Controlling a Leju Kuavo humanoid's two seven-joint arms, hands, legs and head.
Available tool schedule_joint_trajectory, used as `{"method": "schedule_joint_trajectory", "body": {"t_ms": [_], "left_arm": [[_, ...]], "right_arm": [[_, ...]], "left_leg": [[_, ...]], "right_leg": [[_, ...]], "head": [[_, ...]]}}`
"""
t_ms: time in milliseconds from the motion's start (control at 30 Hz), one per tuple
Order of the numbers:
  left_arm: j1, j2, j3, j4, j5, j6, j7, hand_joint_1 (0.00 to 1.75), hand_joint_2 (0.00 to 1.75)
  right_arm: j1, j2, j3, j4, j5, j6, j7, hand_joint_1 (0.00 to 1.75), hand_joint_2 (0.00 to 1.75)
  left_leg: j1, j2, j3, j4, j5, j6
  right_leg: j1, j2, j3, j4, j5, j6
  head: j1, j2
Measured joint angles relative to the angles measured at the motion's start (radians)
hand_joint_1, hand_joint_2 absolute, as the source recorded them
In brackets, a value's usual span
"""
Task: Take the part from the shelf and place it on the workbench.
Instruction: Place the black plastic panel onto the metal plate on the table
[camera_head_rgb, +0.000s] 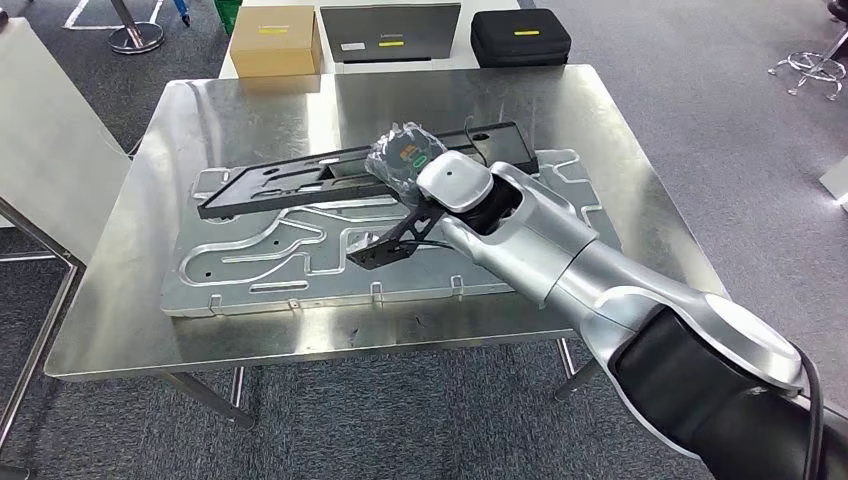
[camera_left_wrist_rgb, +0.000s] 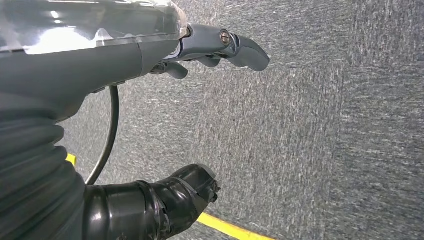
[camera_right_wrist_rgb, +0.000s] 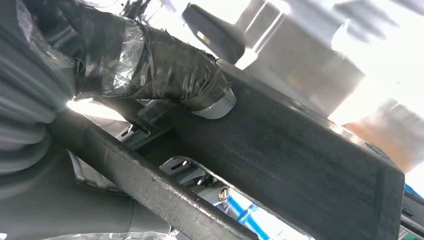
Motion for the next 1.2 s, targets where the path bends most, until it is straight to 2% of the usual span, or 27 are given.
{"method": "schedule_joint_trajectory", "body": {"t_ms": [33, 67, 100, 167, 267, 300, 333, 400, 433, 467, 500, 567, 600, 667, 733, 767, 833, 900, 967, 1000, 1033, 1067, 1133, 1167, 1200], "left_arm": [[0.000, 0.000, 0.000, 0.000, -0.001, 0.001, 0.000, 0.00, 1.75], [0.000, -0.001, 0.000, 0.000, -0.002, 0.002, 0.000, 0.00, 1.75], [0.000, -0.001, 0.000, 0.000, -0.003, 0.003, 0.000, 0.00, 1.75], [0.000, -0.002, 0.000, 0.000, -0.006, 0.004, 0.000, 0.00, 1.75], [-0.002, -0.004, 0.000, 0.000, -0.007, 0.005, 0.000, 0.00, 1.75], [-0.002, -0.003, 0.000, 0.000, -0.007, 0.005, 0.000, 0.00, 1.75], [-0.003, -0.003, 0.000, 0.000, -0.008, 0.005, -0.001, 0.00, 1.75], [-0.003, -0.002, 0.000, 0.000, -0.008, 0.005, -0.001, 0.00, 1.75], [-0.002, -0.002, 0.000, 0.000, -0.008, 0.005, -0.001, 0.00, 1.75], [-0.001, -0.002, 0.000, 0.000, -0.008, 0.005, -0.001, 0.00, 1.75], [-0.001, -0.002, 0.000, 0.000, -0.008, 0.005, -0.001, 0.00, 1.75], [-0.001, -0.001, 0.000, 0.000, -0.008, 0.005, -0.001, 0.00, 1.75], [-0.001, -0.001, 0.000, 0.000, -0.008, 0.005, -0.001, 0.00, 1.75], [-0.001, 0.000, 0.000, 0.000, -0.008, 0.005, -0.001, 0.00, 1.75], [-0.002, 0.001, 0.000, 0.000, -0.008, 0.005, -0.001, 0.00, 1.75], [-0.002, 0.001, 0.000, 0.000, -0.008, 0.006, -0.001, 0.00, 1.75], [-0.002, 0.000, 0.000, 0.000, -0.008, 0.006, -0.001, 0.00, 1.75], [-0.003, 0.000, 0.000, 0.000, -0.008, 0.007, -0.001, 0.00, 1.75], [-0.003, 0.000, 0.000, 0.000, -0.008, 0.008, -0.001, 0.00, 1.75], [-0.003, 0.000, 0.000, 0.000, -0.008, 0.008, -0.001, 0.00, 1.75], [-0.002, 0.000, 0.000, 0.000, -0.008, 0.008, -0.001, 0.00, 1.75], [-0.002, -0.001, 0.000, 0.000, -0.008, 0.008, -0.003, 0.00, 1.75], [-0.002, -0.001, 0.000, 0.000, -0.007, 0.008, -0.006, 0.00, 1.75], [-0.002, -0.001, 0.000, 0.000, -0.005, 0.007, -0.008, 0.00, 1.75], [-0.002, -0.002, 0.001, 0.000, -0.002, 0.007, -0.009, 0.00, 1.75]], "right_arm": [[0.008, -0.005, 0.000, 0.002, 0.000, -0.003, 0.000, 1.75, 1.75], [0.012, -0.009, -0.001, 0.004, 0.000, -0.008, 0.000, 1.75, 1.75], [0.014, -0.012, -0.003, 0.006, 0.000, -0.011, 0.000, 1.75, 1.75], [0.016, -0.016, -0.010, 0.009, 0.001, -0.015, 0.000, 1.75, 1.75], [0.018, -0.023, -0.019, 0.013, 0.002, -0.014, 0.001, 1.75, 1.75], [0.018, -0.024, -0.022, 0.014, 0.002, -0.014, 0.001, 1.75, 1.75], [0.019, -0.025, -0.025, 0.014, 0.002, -0.014, 0.002, 1.75, 1.75], [0.024, -0.025, -0.028, 0.014, 0.002, -0.014, 0.001, 1.75, 1.75], [0.028, -0.025, -0.028, 0.014, 0.002, -0.014, 0.001, 1.75, 1.75], [0.032, -0.025, -0.028, 0.015, 0.002, -0.014, 0.000, 1.75, 1.75], [0.035, -0.025, -0.028, 0.015, 0.003, -0.014, 0.000, 1.75, 1.75], [0.037, -0.025, -0.029, 0.015, 0.004, -0.014, 0.000, 1.75, 1.75], [0.037, -0.025, -0.029, 0.015, 0.004, -0.014, 0.000, 1.75, 1.75], [0.037, -0.025, -0.030, 0.015, 0.005, -0.014, 0.000, 1.75, 1.75], [0.036, -0.025, -0.033, 0.015, 0.006, -0.014, 0.000, 1.75, 1.75], [0.037, -0.025, -0.035, 0.015, 0.006, -0.014, 0.000, 1.75, 1.75], [0.037, -0.026, -0.041, 0.014, 0.008, -0.013, 0.000, 1.75, 1.75], [0.037, -0.028, -0.047, 0.014, 0.009, -0.013, 0.000, 1.75, 1.75], [0.043, -0.030, -0.050, 0.014, 0.010, -0.013, -0.001, 1.75, 1.75], [0.050, -0.032, -0.051, 0.015, 0.010, -0.013, -0.001, 1.75, 1.75], [0.057, -0.033, -0.051, 0.015, 0.010, -0.014, -0.002, 1.75, 1.75], [0.063, -0.035, -0.052, 0.015, 0.009, -0.014, -0.003, 1.75, 1.75], [0.069, -0.038, -0.056, 0.015, 0.003, -0.017, -0.003, 1.75, 1.75], [0.071, -0.039, -0.061, 0.014, -0.003, -0.019, -0.003, 1.75, 1.75], [0.074, -0.040, -0.067, 0.014, -0.008, -0.022, -0.003, 1.75, 1.75]], "left_leg": [[0.000, -0.001, 0.006, 0.000, -0.005, -0.003], [-0.001, -0.002, 0.011, 0.000, -0.009, -0.006], [-0.002, -0.003, 0.013, -0.001, -0.012, -0.012], [-0.004, -0.002, 0.014, -0.004, -0.015, -0.024], [-0.001, 0.000, 0.016, 0.005, -0.031, -0.039], [0.000, 0.001, 0.004, 0.036, -0.049, -0.041], [0.000, 0.001, -0.022, 0.089, -0.074, -0.042], [-0.002, 0.000, -0.095, 0.220, -0.120, -0.044], [-0.002, 0.000, -0.123, 0.260, -0.124, -0.045], [-0.003, 0.000, -0.134, 0.263, -0.106, -0.045], [-0.003, 0.001, -0.126, 0.226, -0.070, -0.044], [-0.003, 0.001, -0.086, 0.123, 0.001, -0.040], [-0.003, 0.001, -0.072, 0.091, 0.019, -0.039], [-0.003, 0.001, -0.061, 0.065, 0.032, -0.038], [-0.008, 0.000, -0.041, 0.025, 0.032, -0.033], [-0.010, -0.001, -0.033, 0.009, 0.029, -0.030], [-0.008, 0.000, -0.021, -0.008, 0.025, -0.016], [-0.003, 0.002, -0.011, -0.016, 0.024, -0.002], [-0.003, 0.003, -0.007, -0.016, 0.019, 0.004], [-0.003, 0.003, -0.005, -0.016, 0.017, 0.005], [-0.003, 0.002, -0.001, -0.016, 0.014, 0.004], [-0.002, 0.001, 0.004, -0.015, 0.011, 0.003], [-0.002, -0.001, 0.015, -0.015, 0.003, -0.004], [-0.003, -0.002, 0.019, -0.014, -0.001, -0.009], [-0.004, -0.002, 0.021, -0.015, -0.004, -0.015]], "right_leg": [[0.000, -0.001, 0.025, -0.072, 0.043, -0.004], [0.003, -0.002, 0.052, -0.138, 0.073, -0.008], [0.007, -0.004, 0.073, -0.187, 0.089, -0.012], [0.015, -0.003, 0.087, -0.216, 0.087, -0.018], [0.011, 0.001, 0.103, -0.236, 0.088, -0.032], [0.008, 0.001, 0.112, -0.244, 0.089, -0.037], [0.008, 0.001, 0.119, -0.249, 0.088, -0.043], [0.011, 0.002, 0.125, -0.249, 0.082, -0.051], [0.014, 0.003, 0.129, -0.248, 0.078, -0.053], [0.015, 0.004, 0.132, -0.246, 0.074, -0.053], [0.016, 0.005, 0.136, -0.243, 0.068, -0.052], [0.016, 0.007, 0.143, -0.236, 0.059, -0.049], [0.016, 0.007, 0.144, -0.234, 0.056, -0.048], [0.016, 0.007, 0.145, -0.233, 0.054, -0.047], [0.020, 0.008, 0.144, -0.228, 0.048, -0.041], [0.021, 0.009, 0.144, -0.226, 0.045, -0.037], [0.021, 0.009, 0.140, -0.213, 0.031, -0.023], [0.017, 0.006, 0.104, -0.134, -0.012, -0.008], [0.009, 0.004, 0.031, -0.001, -0.064, 0.001], [0.005, 0.004, 0.001, 0.045, -0.072, 0.004], [0.001, 0.002, -0.012, 0.056, -0.060, 0.007], [-0.003, 0.001, -0.005, 0.027, -0.029, 0.008], [-0.006, -0.002, 0.052, -0.108, 0.049, 0.005], [-0.005, -0.003, 0.080, -0.170, 0.073, 0.002], [-0.002, -0.004, 0.099, -0.210, 0.083, -0.001]], "head": [[0.000, 0.000], [0.000, 0.000], [0.000, 0.000], [0.000, 0.000], [0.000, 0.000], [0.000, 0.000], [-0.001, 0.000], [-0.001, 0.000], [-0.001, 0.000], [-0.001, 0.000], [-0.001, 0.000], [-0.001, 0.000], [-0.001, 0.000], [-0.001, 0.000], [-0.001, 0.000], [0.000, 0.000], [0.000, 0.000], [0.001, 0.000], [0.002, 0.000], [0.002, 0.000], [0.002, 0.000], [0.002, 0.000], [0.002, 0.000], [0.002, 0.000], [0.002, 0.000]]}}
